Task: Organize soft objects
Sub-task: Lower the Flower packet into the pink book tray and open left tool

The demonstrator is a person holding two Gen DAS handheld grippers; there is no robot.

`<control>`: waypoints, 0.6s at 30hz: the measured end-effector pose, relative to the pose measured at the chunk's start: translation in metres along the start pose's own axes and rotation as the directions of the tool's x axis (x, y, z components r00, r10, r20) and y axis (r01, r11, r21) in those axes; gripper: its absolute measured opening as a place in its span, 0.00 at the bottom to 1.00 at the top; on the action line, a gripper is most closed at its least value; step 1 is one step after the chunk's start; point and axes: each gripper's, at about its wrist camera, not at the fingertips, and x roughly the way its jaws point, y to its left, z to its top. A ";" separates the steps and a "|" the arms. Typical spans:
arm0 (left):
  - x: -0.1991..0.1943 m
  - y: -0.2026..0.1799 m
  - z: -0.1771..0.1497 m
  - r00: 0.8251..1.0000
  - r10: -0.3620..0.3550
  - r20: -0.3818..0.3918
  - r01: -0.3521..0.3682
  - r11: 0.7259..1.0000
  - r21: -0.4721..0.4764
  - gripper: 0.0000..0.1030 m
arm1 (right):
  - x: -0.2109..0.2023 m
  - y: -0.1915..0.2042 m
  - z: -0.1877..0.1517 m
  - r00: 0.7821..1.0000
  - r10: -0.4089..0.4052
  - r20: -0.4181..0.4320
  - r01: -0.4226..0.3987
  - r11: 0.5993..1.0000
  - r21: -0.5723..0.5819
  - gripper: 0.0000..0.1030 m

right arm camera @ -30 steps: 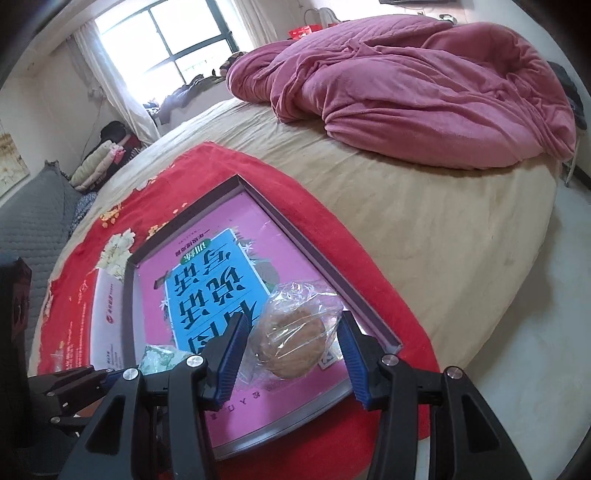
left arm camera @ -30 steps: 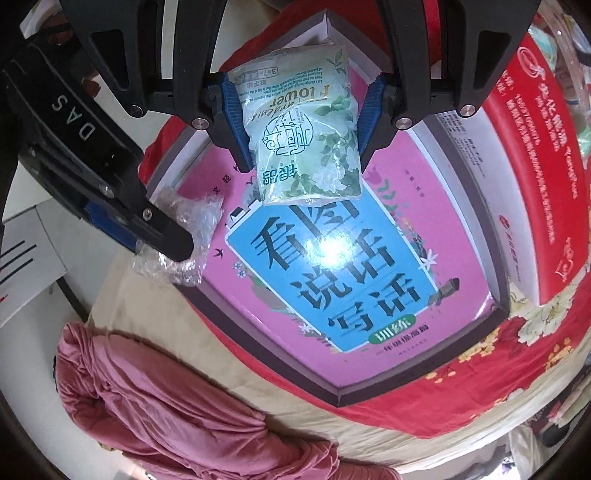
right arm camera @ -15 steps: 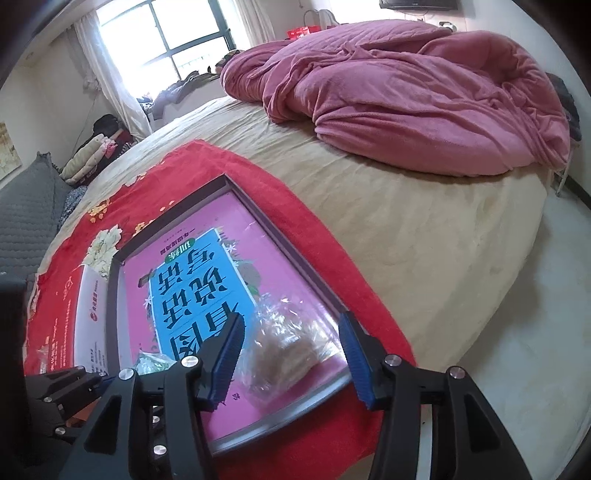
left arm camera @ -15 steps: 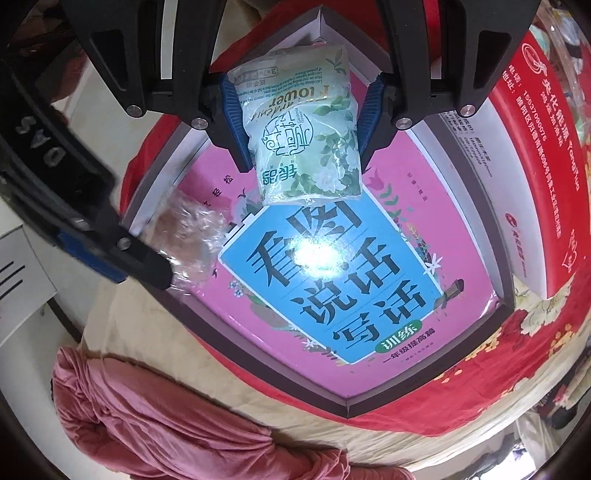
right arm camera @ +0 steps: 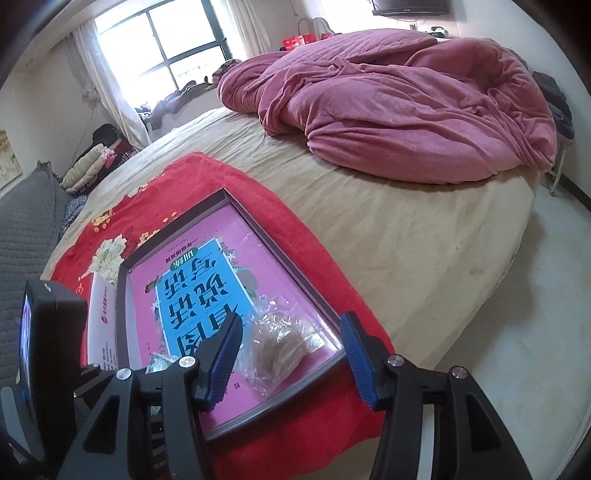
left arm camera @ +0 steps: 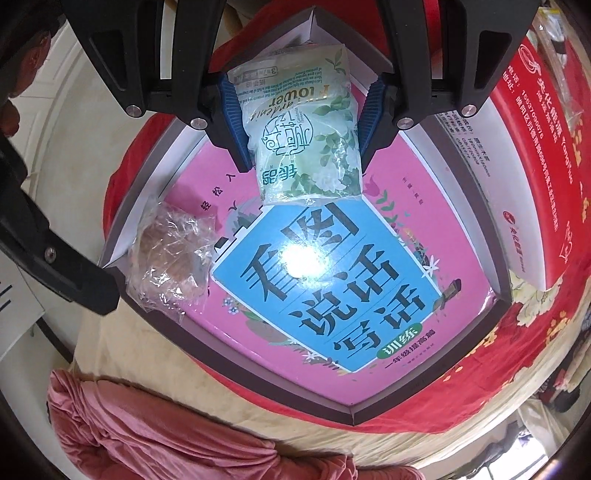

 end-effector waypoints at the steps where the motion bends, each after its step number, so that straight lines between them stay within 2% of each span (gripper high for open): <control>1: 0.000 -0.001 0.001 1.000 0.002 0.000 -0.002 1.000 -0.001 0.55 | -0.001 0.000 0.000 1.000 0.001 -0.001 -0.001 1.000 0.000 0.53; 7: -0.003 0.000 0.000 1.000 -0.016 0.008 0.016 1.000 -0.003 0.55 | -0.004 -0.002 -0.001 1.000 -0.010 -0.003 0.010 1.000 0.004 0.54; 13: -0.015 0.005 0.002 0.999 0.002 0.053 -0.002 1.000 -0.005 0.62 | -0.011 -0.008 -0.001 1.000 -0.007 0.008 0.007 1.000 0.029 0.56; 18: -0.022 0.011 0.004 0.997 0.007 0.071 -0.006 1.000 -0.018 0.63 | -0.014 -0.009 -0.001 1.000 -0.008 0.010 0.008 0.999 0.033 0.56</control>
